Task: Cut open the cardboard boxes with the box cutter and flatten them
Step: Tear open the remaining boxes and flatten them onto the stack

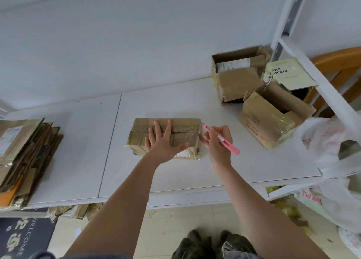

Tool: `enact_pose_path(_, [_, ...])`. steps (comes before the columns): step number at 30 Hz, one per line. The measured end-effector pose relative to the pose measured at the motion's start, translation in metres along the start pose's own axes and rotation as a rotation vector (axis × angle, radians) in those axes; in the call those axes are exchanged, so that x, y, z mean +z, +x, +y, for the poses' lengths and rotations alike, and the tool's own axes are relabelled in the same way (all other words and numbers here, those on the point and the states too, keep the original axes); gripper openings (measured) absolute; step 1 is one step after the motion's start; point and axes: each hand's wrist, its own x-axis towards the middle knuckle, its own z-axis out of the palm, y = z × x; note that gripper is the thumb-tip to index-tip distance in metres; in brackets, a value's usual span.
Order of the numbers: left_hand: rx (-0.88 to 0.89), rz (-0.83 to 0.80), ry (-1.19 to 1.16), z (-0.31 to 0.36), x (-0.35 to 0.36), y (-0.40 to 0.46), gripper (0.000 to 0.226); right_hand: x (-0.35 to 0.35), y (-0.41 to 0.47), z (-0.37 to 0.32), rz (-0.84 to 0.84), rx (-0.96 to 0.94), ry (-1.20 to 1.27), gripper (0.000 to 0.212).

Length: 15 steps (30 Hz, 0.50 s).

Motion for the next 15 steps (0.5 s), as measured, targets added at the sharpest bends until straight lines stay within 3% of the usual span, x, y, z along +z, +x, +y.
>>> enact_pose_path(7, [-0.003, -0.019, 0.033, 0.002, -0.002, 0.000, 0.107, -0.004, 0.003, -0.006, -0.053, -0.074, -0.205, 0.019])
enact_pose_path(11, [-0.004, -0.002, 0.039, 0.002, 0.000, 0.000, 0.108, -0.009, -0.010, -0.001, -0.176, -0.180, -0.355, 0.018])
enact_pose_path(15, [-0.001, 0.002, 0.022, 0.002, 0.001, 0.000, 0.109, -0.009, -0.013, -0.001, -0.040, -0.102, -0.139, 0.019])
